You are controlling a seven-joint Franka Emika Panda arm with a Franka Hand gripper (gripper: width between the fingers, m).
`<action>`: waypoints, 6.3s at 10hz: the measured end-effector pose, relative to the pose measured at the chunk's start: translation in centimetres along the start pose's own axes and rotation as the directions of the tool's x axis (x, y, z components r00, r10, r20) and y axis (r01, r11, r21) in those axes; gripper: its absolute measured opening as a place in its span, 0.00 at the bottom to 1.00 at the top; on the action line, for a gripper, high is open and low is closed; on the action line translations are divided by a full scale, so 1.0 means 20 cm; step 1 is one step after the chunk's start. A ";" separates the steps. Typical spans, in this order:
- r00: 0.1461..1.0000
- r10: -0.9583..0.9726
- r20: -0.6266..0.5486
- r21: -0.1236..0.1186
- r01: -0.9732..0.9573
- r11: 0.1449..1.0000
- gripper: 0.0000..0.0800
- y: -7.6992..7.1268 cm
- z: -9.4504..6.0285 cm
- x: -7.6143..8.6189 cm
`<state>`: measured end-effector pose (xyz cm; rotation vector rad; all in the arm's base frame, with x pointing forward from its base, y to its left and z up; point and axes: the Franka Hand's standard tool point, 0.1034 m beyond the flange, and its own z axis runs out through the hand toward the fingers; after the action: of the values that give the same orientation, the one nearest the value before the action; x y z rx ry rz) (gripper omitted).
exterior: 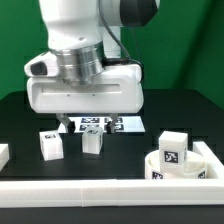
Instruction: Assemble stool
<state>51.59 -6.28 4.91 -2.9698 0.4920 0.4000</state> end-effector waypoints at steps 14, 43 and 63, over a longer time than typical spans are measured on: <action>0.827 -0.037 0.560 0.016 0.034 0.999 0.81 0.02 0.15 -0.10; 0.835 -0.055 0.547 -0.004 0.068 0.998 0.41 -0.37 -0.09 -0.10; 0.761 -0.120 -0.638 0.042 0.190 0.981 0.41 -0.91 -0.38 0.00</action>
Offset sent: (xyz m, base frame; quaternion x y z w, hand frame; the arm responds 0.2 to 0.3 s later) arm 0.0000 0.0000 0.0000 0.0000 -0.1938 0.0000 0.9810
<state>59.43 9.82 13.36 -2.9416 0.2888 -0.6601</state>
